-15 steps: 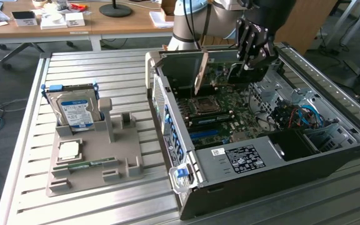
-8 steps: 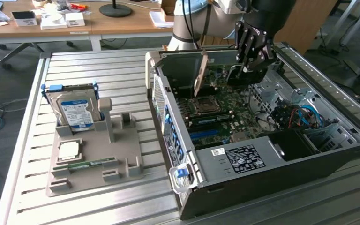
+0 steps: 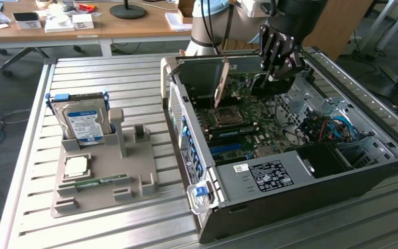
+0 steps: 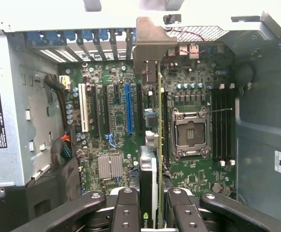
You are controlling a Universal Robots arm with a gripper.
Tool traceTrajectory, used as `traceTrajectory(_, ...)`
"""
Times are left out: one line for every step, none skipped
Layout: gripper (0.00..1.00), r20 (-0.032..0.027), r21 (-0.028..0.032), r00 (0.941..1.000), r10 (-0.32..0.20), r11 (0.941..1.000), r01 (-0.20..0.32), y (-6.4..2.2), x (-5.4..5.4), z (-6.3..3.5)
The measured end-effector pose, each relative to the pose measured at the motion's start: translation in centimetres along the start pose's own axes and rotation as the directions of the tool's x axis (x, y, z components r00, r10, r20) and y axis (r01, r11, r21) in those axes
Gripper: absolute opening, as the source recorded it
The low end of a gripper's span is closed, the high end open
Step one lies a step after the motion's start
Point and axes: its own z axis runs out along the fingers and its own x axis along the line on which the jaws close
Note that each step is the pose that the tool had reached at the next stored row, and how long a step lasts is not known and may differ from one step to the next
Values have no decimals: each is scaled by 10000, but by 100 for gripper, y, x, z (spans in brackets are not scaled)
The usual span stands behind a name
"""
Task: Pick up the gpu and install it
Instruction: 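Insert the gpu into the slot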
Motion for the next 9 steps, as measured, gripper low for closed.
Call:
traceTrajectory(27, 1, 1, 10000, 0, 10000, 0, 0, 0, 3)
traceTrajectory(27, 2, 1, 10000, 0, 10000, 0, 0, 0, 8)
traceTrajectory(27, 2, 1, 10000, 0, 10000, 0, 0, 1, 13)
traceTrajectory(27, 1, 1, 10000, 0, 10000, 0, 0, 2, 19)
traceTrajectory(27, 1, 0, 10000, 0, 10000, 0, 1, 2, 26)
traceTrajectory(27, 1, 0, 10000, 0, 10000, 0, 1, 3, 32)
traceTrajectory(27, 0, 0, 10000, 0, 10000, 0, 1, 3, 38)
traceTrajectory(27, 0, 1, 10000, 0, 10000, 0, 1, 3, 45)
traceTrajectory(27, 0, 0, 10000, 0, 10000, 0, 1, 4, 51)
